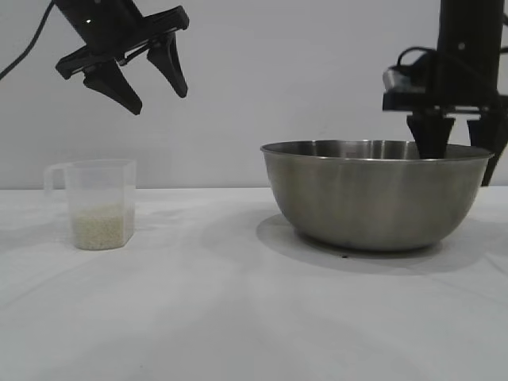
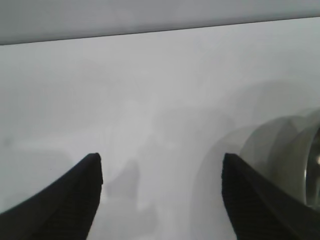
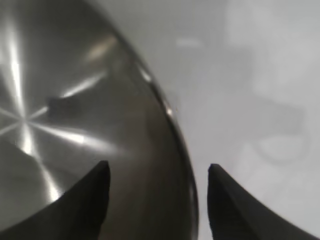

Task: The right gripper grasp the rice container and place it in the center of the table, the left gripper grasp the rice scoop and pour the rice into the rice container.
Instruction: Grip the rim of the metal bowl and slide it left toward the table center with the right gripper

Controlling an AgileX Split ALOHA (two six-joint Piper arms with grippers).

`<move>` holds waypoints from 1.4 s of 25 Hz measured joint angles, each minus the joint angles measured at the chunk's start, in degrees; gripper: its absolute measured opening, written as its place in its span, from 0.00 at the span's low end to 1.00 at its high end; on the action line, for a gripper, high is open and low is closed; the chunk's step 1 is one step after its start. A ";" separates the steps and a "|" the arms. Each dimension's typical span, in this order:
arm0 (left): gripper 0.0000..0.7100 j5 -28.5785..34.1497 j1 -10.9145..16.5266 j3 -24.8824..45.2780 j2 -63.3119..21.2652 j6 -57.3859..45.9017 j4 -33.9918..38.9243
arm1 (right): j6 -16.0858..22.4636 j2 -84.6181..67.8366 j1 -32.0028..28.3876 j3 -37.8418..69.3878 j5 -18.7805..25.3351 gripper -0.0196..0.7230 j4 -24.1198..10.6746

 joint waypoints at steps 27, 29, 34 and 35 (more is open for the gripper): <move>0.68 0.45 0.00 0.00 0.00 0.00 1.12 | -0.32 0.22 8.11 -0.38 -0.07 0.37 6.01; 0.68 0.45 0.00 0.00 0.00 0.00 1.12 | -0.32 -0.11 8.11 -0.38 -0.07 0.56 5.86; 0.68 0.45 0.00 0.00 0.00 0.00 1.18 | 0.18 -3.80 8.11 -0.38 -0.07 0.67 1.54; 0.68 0.45 0.00 0.00 0.00 0.00 1.18 | 0.30 -4.78 8.11 -0.38 -0.07 0.72 0.58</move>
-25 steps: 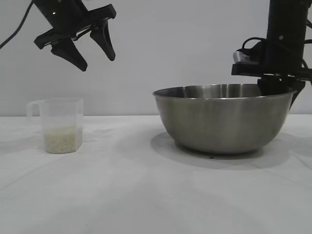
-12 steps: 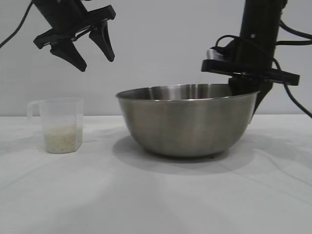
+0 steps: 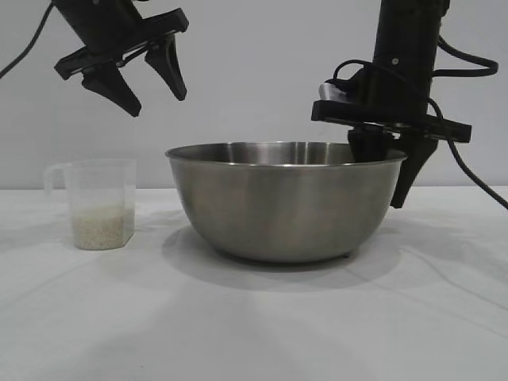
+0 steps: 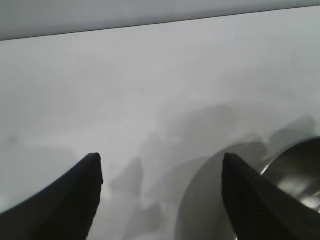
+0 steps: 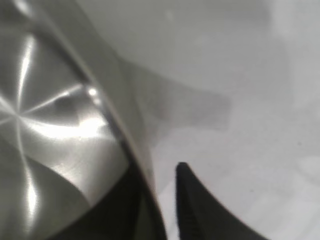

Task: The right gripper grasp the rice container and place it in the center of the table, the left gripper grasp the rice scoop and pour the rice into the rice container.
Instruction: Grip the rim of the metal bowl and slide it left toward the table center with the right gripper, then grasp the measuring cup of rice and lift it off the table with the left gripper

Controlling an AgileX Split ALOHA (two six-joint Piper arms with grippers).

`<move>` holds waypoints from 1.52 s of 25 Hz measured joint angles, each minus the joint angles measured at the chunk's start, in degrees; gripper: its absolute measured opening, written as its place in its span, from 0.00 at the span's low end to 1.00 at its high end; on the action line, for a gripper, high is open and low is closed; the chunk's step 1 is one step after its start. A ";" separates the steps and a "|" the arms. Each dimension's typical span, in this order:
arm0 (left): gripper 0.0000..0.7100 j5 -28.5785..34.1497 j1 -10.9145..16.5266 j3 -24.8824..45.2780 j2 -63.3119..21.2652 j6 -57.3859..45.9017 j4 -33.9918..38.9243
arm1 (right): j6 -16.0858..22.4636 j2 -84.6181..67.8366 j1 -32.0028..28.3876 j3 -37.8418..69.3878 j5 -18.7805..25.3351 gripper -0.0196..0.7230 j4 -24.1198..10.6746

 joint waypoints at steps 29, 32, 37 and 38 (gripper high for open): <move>0.68 0.00 0.00 0.00 0.00 0.00 0.00 | 0.00 -29.91 -15.17 16.73 0.84 0.70 -8.42; 0.68 0.00 0.00 0.00 0.00 0.00 0.00 | 0.00 -37.64 -15.17 22.95 0.98 0.70 -8.33; 0.68 0.00 0.00 0.00 0.00 0.00 0.08 | 0.00 -51.91 -15.17 32.27 1.33 0.70 -8.33; 0.68 0.00 0.00 0.00 0.00 0.00 0.08 | 0.00 -55.24 -15.17 34.18 1.33 0.70 -8.33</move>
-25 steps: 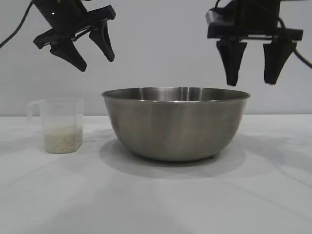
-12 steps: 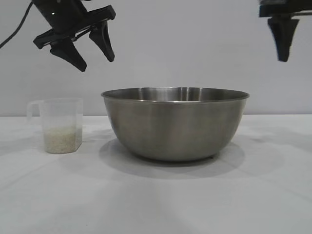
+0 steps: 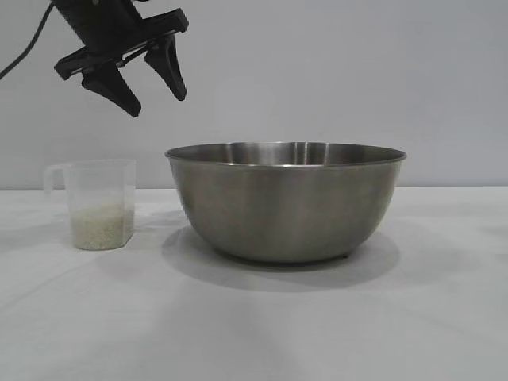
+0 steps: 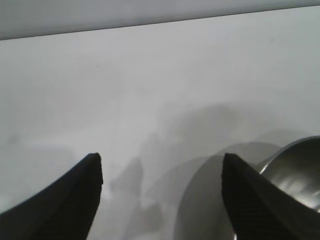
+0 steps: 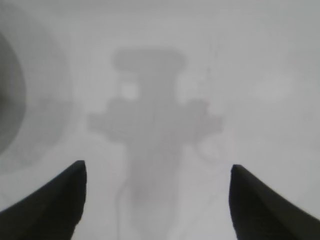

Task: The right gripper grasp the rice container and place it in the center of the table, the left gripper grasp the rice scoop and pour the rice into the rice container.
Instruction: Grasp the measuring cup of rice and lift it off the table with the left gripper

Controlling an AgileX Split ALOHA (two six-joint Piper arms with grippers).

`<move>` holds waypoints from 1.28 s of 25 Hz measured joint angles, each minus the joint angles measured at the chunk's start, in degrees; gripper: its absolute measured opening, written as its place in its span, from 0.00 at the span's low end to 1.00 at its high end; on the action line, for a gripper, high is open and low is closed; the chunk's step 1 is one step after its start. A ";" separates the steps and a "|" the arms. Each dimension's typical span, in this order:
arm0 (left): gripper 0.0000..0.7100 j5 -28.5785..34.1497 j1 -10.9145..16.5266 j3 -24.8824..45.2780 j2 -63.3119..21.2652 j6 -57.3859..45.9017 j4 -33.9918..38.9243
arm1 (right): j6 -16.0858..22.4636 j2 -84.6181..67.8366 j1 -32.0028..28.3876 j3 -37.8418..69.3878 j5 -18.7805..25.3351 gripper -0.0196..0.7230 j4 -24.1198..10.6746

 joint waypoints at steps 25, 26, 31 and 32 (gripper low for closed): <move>0.68 1.71 0.00 -0.09 0.00 -0.11 1.06 | 0.00 -66.49 0.00 35.54 -5.17 0.70 2.83; 0.68 1.71 0.00 -0.09 0.00 -0.11 1.06 | 0.00 -67.26 0.00 35.54 -5.17 0.70 2.83; 0.68 1.71 -0.12 -0.09 0.00 -0.11 1.28 | 0.00 -67.64 0.00 35.98 -5.41 0.70 3.32; 0.68 1.71 -0.12 -0.09 0.00 -0.11 1.28 | 0.00 -67.64 0.00 35.98 -5.41 0.70 3.42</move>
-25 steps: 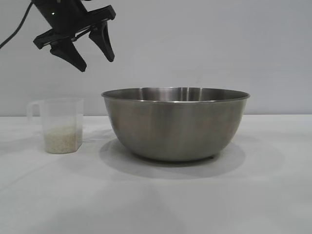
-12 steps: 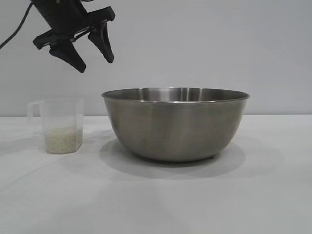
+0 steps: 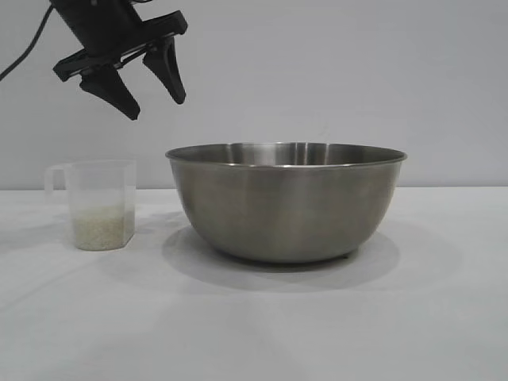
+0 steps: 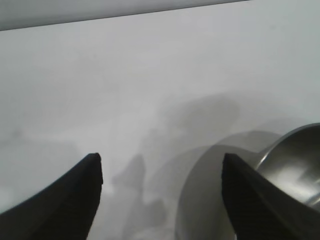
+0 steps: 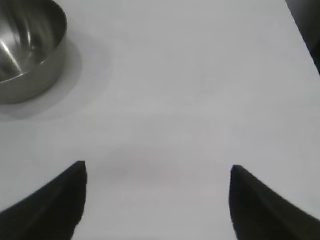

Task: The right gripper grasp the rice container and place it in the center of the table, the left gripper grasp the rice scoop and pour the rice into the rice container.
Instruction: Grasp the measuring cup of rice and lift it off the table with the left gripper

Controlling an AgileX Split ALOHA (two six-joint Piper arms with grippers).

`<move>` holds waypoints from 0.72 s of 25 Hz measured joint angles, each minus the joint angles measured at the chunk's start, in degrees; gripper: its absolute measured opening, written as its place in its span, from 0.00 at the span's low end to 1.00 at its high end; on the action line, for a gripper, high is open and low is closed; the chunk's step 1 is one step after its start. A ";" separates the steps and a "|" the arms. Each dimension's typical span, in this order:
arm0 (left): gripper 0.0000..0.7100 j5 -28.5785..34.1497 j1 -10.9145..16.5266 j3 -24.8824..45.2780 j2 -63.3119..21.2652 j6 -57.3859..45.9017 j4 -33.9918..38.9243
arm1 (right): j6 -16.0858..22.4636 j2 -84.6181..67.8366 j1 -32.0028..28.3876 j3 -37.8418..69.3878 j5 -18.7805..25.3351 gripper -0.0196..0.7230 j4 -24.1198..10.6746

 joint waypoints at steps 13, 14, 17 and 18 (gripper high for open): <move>0.68 10.89 0.00 0.00 -6.96 -4.91 18.68 | 0.00 0.00 0.00 0.00 -0.07 0.70 0.10; 0.68 12.26 0.00 0.00 -8.35 -7.40 21.22 | 0.00 0.00 0.00 0.00 -0.07 0.70 0.10; 0.68 17.96 0.00 0.00 -12.09 -13.02 25.80 | 0.00 0.00 0.00 0.00 -0.12 0.70 0.10; 0.68 19.73 0.00 0.00 -13.27 -14.24 26.20 | 0.00 0.00 0.00 0.00 -0.12 0.70 0.10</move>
